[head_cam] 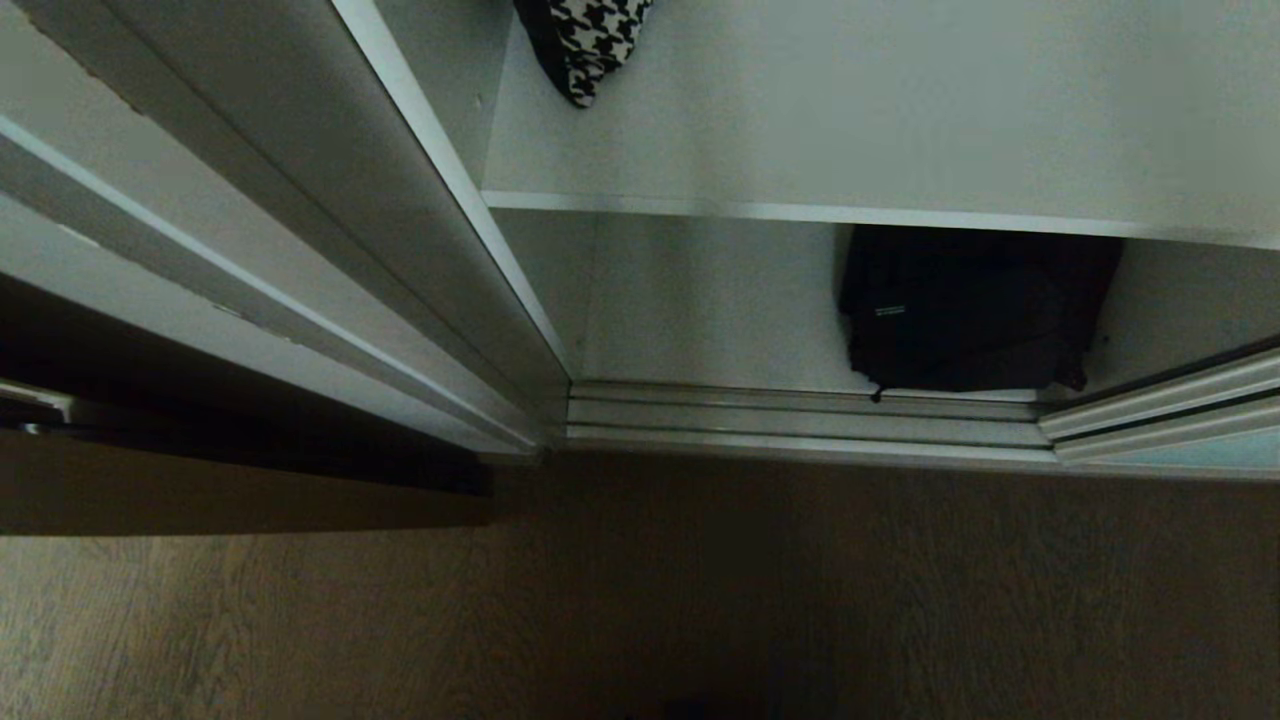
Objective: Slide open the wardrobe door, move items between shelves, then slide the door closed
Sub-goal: Close the door
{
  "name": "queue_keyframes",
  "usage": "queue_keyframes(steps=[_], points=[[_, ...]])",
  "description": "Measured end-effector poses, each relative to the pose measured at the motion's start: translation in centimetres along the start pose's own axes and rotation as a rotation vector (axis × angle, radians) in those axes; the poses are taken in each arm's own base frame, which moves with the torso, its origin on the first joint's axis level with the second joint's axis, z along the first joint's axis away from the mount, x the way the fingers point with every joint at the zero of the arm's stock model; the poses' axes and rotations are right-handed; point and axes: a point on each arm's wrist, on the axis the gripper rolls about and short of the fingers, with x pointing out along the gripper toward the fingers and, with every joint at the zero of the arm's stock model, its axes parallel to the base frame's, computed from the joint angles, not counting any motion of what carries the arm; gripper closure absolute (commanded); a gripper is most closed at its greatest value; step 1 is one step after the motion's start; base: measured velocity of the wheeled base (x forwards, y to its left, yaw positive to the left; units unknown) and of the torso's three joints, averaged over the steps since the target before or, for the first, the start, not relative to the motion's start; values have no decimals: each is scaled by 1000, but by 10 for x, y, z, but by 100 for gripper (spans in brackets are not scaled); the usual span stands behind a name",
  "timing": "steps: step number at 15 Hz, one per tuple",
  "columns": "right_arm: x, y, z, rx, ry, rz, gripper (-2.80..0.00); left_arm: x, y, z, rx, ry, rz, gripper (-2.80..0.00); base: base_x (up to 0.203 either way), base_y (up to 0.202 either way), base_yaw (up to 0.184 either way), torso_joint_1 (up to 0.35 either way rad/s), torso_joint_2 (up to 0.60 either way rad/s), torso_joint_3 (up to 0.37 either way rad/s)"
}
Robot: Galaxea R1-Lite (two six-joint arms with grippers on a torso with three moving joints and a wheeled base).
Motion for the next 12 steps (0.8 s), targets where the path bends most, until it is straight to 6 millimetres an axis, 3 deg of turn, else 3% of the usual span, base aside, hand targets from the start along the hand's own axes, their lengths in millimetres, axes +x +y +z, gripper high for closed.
queue_keyframes(steps=[12], points=[[0,0,0,13,4,-3,0,0,0,0,-1,0,-1,0,0,-10,1,0,0,0]])
